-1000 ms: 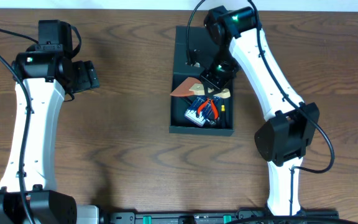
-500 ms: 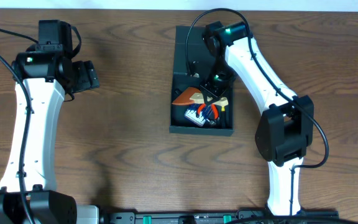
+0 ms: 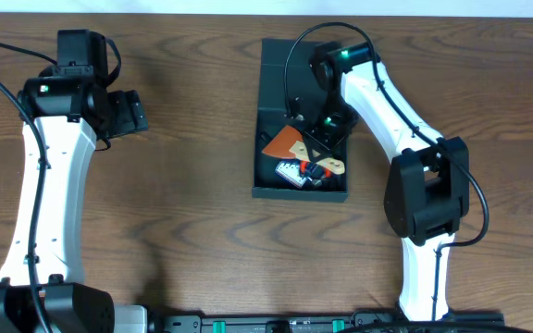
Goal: Pack container
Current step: 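Lower the putty knife into the box and open the right gripper, then withdraw the right gripper up and to the right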
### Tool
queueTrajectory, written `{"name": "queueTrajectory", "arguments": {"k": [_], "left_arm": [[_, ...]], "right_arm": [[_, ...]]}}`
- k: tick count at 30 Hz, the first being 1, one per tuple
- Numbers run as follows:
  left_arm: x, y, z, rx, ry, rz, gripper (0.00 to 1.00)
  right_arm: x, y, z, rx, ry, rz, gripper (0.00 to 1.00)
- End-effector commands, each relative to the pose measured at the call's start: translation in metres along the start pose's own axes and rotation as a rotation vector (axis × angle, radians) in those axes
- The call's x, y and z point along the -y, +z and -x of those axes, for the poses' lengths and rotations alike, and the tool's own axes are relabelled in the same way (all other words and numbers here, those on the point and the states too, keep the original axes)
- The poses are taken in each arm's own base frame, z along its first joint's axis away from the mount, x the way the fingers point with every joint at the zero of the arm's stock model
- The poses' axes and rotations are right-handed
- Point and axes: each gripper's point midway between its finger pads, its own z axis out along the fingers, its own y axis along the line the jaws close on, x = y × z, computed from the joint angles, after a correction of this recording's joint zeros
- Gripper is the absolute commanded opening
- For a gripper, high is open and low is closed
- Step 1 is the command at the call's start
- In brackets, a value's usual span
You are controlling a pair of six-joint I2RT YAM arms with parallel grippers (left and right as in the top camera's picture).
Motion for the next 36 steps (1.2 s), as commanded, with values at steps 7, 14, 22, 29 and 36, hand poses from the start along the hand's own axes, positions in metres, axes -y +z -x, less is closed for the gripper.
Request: {"name": "queueTrajectory", "arguments": {"k": [7,14,22,29,36], "left_arm": [[-0.003,-0.002,0.001,0.004,-0.017,0.008,0.99],[-0.003,-0.002,0.001,0.004,-0.017,0.008,0.99],[-0.003,-0.002,0.001,0.004,-0.017,0.008,0.99],[-0.003,-0.002,0.001,0.004,-0.017,0.008,0.99],[-0.003,-0.002,0.001,0.004,-0.017,0.008,0.99]], "right_arm": [[-0.006,-0.01,0.002,0.033,-0.025,-0.011,0.55],[-0.009,-0.033,0.018,0.104,0.008,-0.021,0.56],[-0.003,-0.088,0.031,0.204,0.053,-0.096,0.58],[0.056,-0.151,0.023,0.342,0.405,-0.334,0.62],[0.13,-0.195,-0.037,0.387,0.84,-0.587,0.77]]}}
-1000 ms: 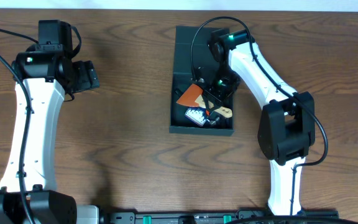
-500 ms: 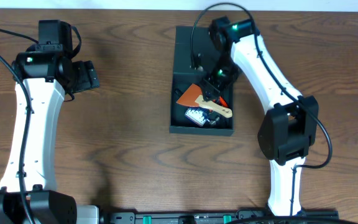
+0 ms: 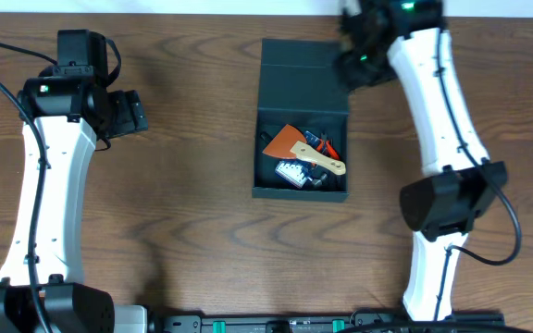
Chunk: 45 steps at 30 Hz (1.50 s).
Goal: Pack container
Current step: 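Withdraw the right gripper up and to the right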
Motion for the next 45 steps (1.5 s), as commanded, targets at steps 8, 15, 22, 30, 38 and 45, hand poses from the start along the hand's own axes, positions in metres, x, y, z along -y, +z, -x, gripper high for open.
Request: {"name": "queueTrajectory", "arguments": {"k": [8,15,22,30,38,45], "left_arm": [[-0.003,-0.002,0.001,0.004,-0.017,0.008,0.99],[-0.003,-0.002,0.001,0.004,-0.017,0.008,0.99],[-0.003,-0.002,0.001,0.004,-0.017,0.008,0.99],[-0.003,-0.002,0.001,0.004,-0.017,0.008,0.99],[-0.003,-0.002,0.001,0.004,-0.017,0.008,0.99],[0.0,-0.002,0.011,0.042,-0.026,-0.002,0.99]], "right_arm": [[0.106,-0.019,-0.005,0.052,0.311,-0.229,0.99],[0.132,-0.018,-0.012,0.045,0.368,-0.242,0.99],[0.127,-0.016,-0.012,0.043,0.371,-0.204,0.99],[0.117,-0.015,-0.02,0.001,0.365,-0.151,0.23],[0.115,-0.015,-0.027,-0.027,0.345,-0.149,0.01],[0.113,-0.015,-0.036,-0.067,0.337,-0.148,0.01]]}}
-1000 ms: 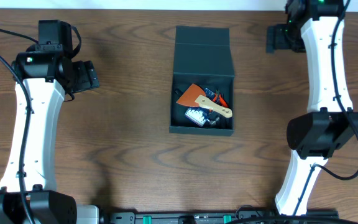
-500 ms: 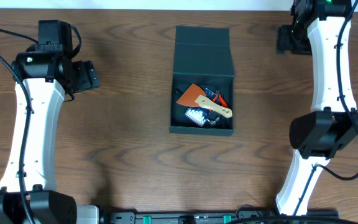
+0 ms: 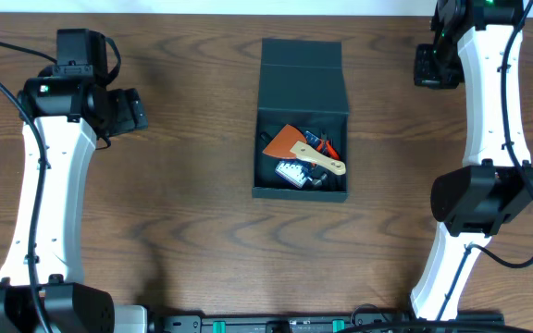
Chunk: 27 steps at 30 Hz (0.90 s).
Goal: Pack container
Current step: 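Withdraw the right gripper up and to the right, then move both grippers to the box lid's side flaps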
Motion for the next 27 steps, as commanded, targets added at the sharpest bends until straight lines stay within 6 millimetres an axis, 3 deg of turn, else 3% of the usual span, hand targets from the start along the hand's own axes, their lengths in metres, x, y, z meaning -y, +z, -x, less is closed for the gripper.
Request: {"name": "queueTrajectory", "arguments": {"k": [1,5,9,12,14,22,27], "left_arm": [[-0.002,-0.002,0.006,0.024,-0.022,0.003,0.99],[0.001,-0.002,0.014,0.056,-0.029,-0.008,0.98],[0.03,-0.005,0.014,0.045,0.033,-0.173,1.0],[0.067,-0.015,0.008,0.044,0.212,-0.392,0.27],[0.085,-0.024,0.008,0.059,0.244,-0.505,0.07],[0.147,-0.058,0.021,0.172,0.391,-0.928,0.06],[0.174,-0.048,0.013,0.127,0.443,-1.139,0.06]], "right_arm": [[0.002,-0.016,0.0,0.032,-0.007,0.007,0.01],[-0.006,-0.016,-0.003,0.021,-0.053,0.056,0.01],[-0.019,-0.017,0.002,0.045,-0.132,0.128,0.01],[-0.041,-0.022,0.007,0.077,-0.213,0.251,0.01],[-0.053,-0.026,0.009,0.098,-0.253,0.322,0.01],[-0.089,-0.01,0.009,0.121,-0.386,0.515,0.01],[-0.108,0.017,0.003,0.098,-0.38,0.643,0.01]]}}
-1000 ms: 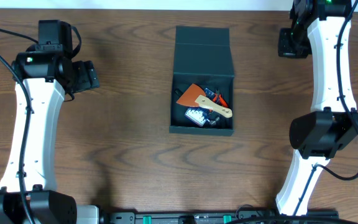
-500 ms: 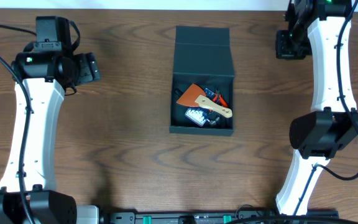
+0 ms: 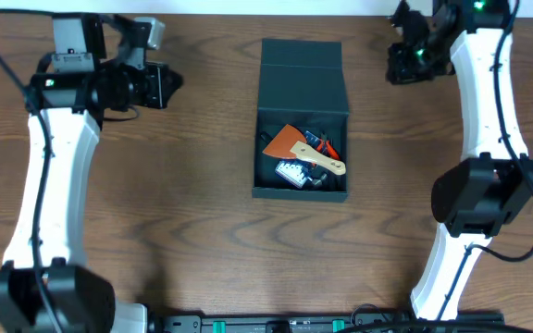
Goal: Pack container
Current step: 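Move both grippers to the box lid's side flaps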
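The dark container (image 3: 268, 153) lies open at the table's middle, its lid (image 3: 301, 79) folded back on the far side. Inside are an orange scraper with a wooden handle (image 3: 296, 145), red-handled pliers (image 3: 328, 144) and a small white and blue item (image 3: 291, 170). My left gripper (image 3: 167, 85) hangs left of the lid and points toward it; its jaw gap is not clear from above. My right gripper (image 3: 394, 57) is at the far right of the lid, its fingers apart and holding nothing.
Brown wooden table (image 3: 192, 213) all round the box. The left arm (image 3: 49, 185) runs down the left side and the right arm (image 3: 489, 129) down the right side. The table's far edge lies just behind the lid.
My left gripper has moved from the far left up and right, toward the lid. My right gripper has shifted a little left and turned toward the box. Box contents have not moved.
At first my right gripper was down inside the container among the tools, the left arm parked at the left. The right gripper then stood above the lid's far right corner, then well out to the right. Now both grippers face the lid from either side.
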### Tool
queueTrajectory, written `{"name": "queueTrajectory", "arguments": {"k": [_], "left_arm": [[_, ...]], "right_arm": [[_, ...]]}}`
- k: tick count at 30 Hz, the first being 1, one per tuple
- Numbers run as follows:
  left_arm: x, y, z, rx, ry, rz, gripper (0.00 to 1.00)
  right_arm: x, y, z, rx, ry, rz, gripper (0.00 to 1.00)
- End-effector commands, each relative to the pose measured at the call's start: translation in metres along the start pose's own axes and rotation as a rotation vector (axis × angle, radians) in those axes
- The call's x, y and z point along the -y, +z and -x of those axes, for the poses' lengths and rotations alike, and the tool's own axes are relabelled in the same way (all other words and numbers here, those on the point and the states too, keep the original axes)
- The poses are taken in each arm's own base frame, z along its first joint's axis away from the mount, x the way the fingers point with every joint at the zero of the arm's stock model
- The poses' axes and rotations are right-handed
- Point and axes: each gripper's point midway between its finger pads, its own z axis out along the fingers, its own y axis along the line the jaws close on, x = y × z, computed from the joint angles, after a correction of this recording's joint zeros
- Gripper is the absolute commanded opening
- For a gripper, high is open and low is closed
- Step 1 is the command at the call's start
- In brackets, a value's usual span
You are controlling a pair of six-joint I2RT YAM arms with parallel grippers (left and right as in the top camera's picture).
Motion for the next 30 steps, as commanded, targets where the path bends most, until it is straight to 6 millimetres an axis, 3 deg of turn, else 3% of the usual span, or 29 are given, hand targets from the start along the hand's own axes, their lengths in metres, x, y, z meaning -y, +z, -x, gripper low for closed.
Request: {"name": "queueTrajectory", "arguments": {"k": [1,7,12,21,30], "left_arm": [[0.02,0.024,-0.007,-0.022,0.029,-0.271,0.06],[0.014,0.066,-0.025,-0.046,-0.063,-0.556,0.06],[0.001,0.094,-0.038,-0.046,-0.168,-0.717,0.06],[-0.019,0.123,-0.058,-0.095,-0.249,-0.704,0.05],[-0.023,0.152,-0.07,-0.165,-0.277,-0.615,0.06]], "right_arm": [[-0.016,0.01,-0.005,0.022,-0.013,0.163,0.01],[-0.021,0.028,-0.015,0.059,0.007,0.366,0.01],[-0.005,0.034,-0.029,0.051,0.063,0.4,0.01],[0.003,0.04,-0.035,0.086,0.147,0.495,0.01],[0.009,0.067,-0.038,0.086,0.275,0.514,0.01]]}}
